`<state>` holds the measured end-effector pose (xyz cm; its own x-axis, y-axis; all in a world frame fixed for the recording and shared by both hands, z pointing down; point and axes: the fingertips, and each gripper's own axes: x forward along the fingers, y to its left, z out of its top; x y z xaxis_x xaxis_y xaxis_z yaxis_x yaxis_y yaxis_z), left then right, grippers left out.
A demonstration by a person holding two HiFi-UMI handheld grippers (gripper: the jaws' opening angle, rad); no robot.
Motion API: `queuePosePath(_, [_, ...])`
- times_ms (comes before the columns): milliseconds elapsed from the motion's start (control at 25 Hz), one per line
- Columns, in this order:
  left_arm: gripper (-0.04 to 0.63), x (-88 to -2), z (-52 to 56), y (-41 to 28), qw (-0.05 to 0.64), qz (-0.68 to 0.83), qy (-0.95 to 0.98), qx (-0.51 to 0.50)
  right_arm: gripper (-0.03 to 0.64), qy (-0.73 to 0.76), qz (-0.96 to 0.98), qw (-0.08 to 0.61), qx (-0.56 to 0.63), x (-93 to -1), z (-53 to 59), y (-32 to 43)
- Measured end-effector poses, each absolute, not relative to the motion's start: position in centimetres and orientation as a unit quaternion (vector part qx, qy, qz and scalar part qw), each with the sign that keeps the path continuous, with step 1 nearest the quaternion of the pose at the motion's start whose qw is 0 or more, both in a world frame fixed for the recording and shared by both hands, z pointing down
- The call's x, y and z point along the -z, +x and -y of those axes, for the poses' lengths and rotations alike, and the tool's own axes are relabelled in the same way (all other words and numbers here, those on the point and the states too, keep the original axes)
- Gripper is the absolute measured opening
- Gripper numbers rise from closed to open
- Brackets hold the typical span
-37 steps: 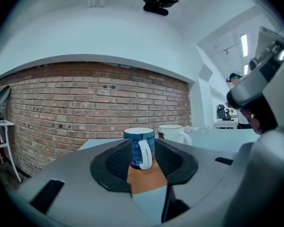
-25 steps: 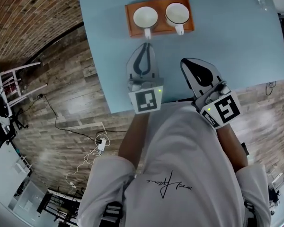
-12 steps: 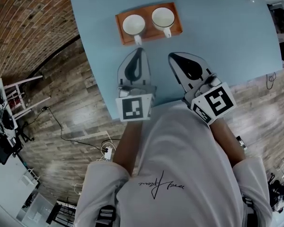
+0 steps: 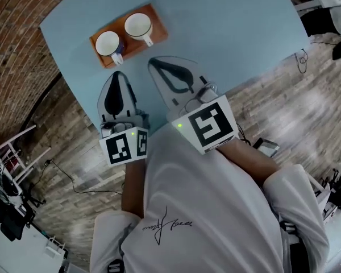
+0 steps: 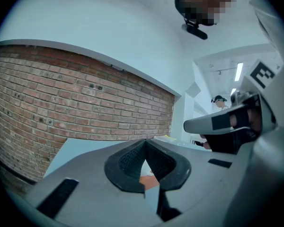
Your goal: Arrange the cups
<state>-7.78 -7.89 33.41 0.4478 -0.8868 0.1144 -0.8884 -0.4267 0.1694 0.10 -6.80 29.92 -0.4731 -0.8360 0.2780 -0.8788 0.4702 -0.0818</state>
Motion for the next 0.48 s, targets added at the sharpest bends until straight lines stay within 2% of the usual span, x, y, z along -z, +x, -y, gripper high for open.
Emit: queuePosePath(480, [0.009, -31.9, 7.2, -6.9, 0.112, 0.511, 0.852, 0.007, 0.020, 0.532, 0.834, 0.106, -0.100, -29.3, 5.7, -0.5])
